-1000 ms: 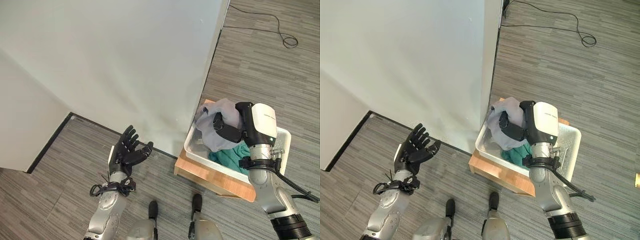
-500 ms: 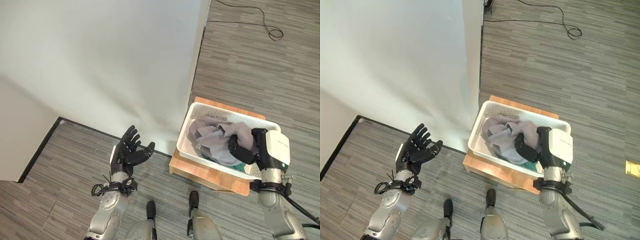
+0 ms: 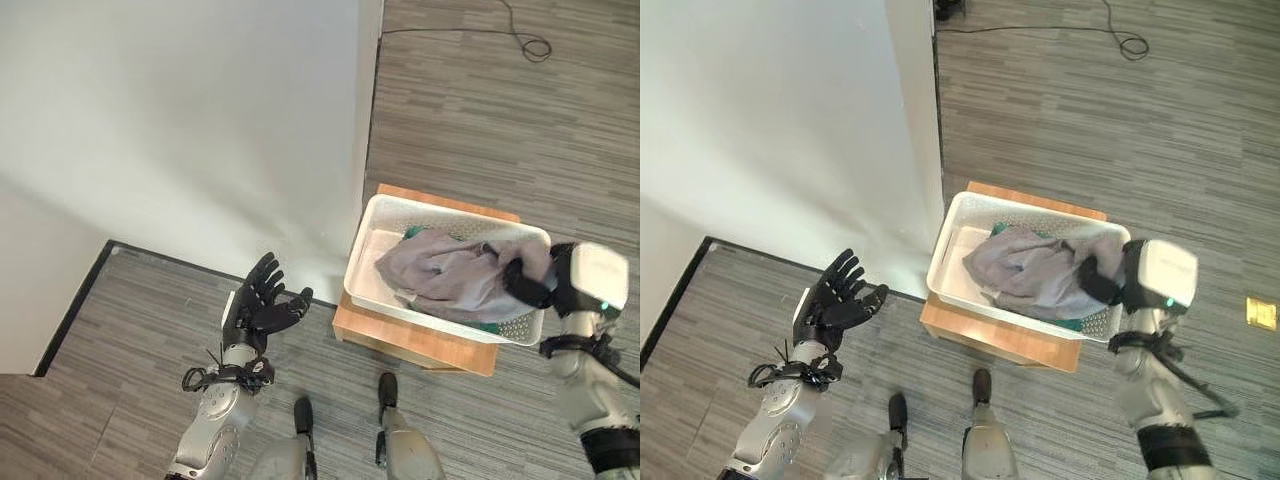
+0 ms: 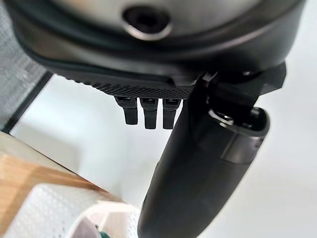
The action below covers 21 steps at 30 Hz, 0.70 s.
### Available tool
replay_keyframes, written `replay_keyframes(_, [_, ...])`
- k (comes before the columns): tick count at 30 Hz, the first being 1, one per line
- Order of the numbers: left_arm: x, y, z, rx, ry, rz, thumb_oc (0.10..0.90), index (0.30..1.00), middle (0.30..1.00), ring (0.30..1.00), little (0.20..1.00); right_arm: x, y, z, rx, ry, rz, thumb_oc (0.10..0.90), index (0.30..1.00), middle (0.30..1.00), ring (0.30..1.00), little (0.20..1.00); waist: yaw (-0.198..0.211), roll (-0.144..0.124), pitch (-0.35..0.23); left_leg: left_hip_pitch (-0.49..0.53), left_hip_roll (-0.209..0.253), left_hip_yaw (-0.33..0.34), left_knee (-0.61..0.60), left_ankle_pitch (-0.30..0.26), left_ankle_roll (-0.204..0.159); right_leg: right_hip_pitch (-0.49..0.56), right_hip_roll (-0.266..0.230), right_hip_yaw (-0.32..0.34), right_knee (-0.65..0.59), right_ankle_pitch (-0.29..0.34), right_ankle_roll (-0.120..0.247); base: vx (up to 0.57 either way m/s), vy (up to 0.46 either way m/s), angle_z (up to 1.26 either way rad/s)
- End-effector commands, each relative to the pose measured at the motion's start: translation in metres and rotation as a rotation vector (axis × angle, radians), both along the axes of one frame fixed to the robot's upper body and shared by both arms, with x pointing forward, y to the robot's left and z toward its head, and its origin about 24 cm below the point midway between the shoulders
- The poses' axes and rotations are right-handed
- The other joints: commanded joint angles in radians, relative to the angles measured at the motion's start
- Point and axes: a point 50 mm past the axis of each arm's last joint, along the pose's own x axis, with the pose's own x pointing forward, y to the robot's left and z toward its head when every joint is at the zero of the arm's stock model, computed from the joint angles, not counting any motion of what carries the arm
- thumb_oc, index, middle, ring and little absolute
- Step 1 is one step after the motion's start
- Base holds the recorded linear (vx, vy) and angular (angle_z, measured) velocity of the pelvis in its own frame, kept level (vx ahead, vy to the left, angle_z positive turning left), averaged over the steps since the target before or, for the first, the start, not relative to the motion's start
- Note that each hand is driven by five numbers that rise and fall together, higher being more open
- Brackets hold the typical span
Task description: Pick up bed clothes into laundry basket.
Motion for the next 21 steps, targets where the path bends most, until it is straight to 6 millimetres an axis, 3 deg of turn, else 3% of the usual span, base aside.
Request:
replay_keyframes(1, [0.015,-0.005,0.032,0.017,-0.202,-0.051,0.8,0.9,0.9,0.9,0.9,0.019,0.01,0.081,-0.141,-0.312,0.055,0.4,0.3,0.3,0.3,0.3,0.038,-0.024,-0.021,-0.037,0.032,0.005,0.001,-0.035,-0.027,0.085,-0.07,-0.045,0.016,-0.176,0.079,-0.06,-0.006,0.02])
replay_keyframes(3, [0.016,-0.003,0.031,0.007,-0.195,-0.044,0.8,0.9,0.9,0.9,0.9,0.02,0.014,0.084,-0.126,-0.32,0.078,0.4,0.3,0.3,0.3,0.3,0.041,-0.022,-0.019,-0.054,0.033,0.0,0.001,-0.029,-0.027,0.073,-0.068,-0.051,0.013,-0.177,0.078,-0.02,0.0,0.04])
replay_keyframes(4, [0.015,-0.003,0.029,-0.002,-0.188,-0.039,0.8,0.9,0.9,0.9,0.9,0.02,0.017,0.084,-0.102,-0.339,0.088,0.8,0.9,0.9,0.9,0.9,0.043,-0.021,-0.018,-0.061,0.035,-0.003,0.001,-0.026,-0.027,0.069,-0.067,-0.052,0.013,-0.177,0.077,-0.02,0.001,0.13])
replay_keyframes(8, [0.015,0.001,0.027,-0.024,-0.172,-0.011,0.8,0.9,0.9,0.9,0.9,0.014,0.02,0.075,-0.036,-0.367,0.091,0.8,0.9,0.9,0.9,0.9,0.051,-0.023,-0.013,-0.068,0.033,-0.015,0.001,-0.023,-0.025,0.071,-0.064,-0.062,0.012,-0.181,0.075,0.0,-0.004,0.16])
replay_keyframes(14, [0.011,0.008,0.023,-0.017,-0.155,0.018,0.8,0.9,0.9,0.9,0.9,0.001,0.021,0.041,0.044,-0.301,0.079,0.8,0.9,0.9,0.9,0.9,0.05,-0.04,-0.025,-0.047,0.033,-0.024,0.001,-0.035,-0.023,0.099,-0.059,-0.062,0.012,-0.188,0.073,0.01,-0.007,0.04])
replay_keyframes(21, [0.011,0.007,0.025,0.008,-0.16,0.011,0.8,0.9,0.9,0.9,0.9,-0.009,0.027,0.025,0.189,-0.33,0.105,0.8,0.9,0.9,0.9,0.9,0.038,-0.058,-0.052,-0.006,0.037,-0.018,0.001,-0.051,-0.02,0.136,-0.056,-0.053,0.012,-0.196,0.072,0.02,-0.003,0.0])
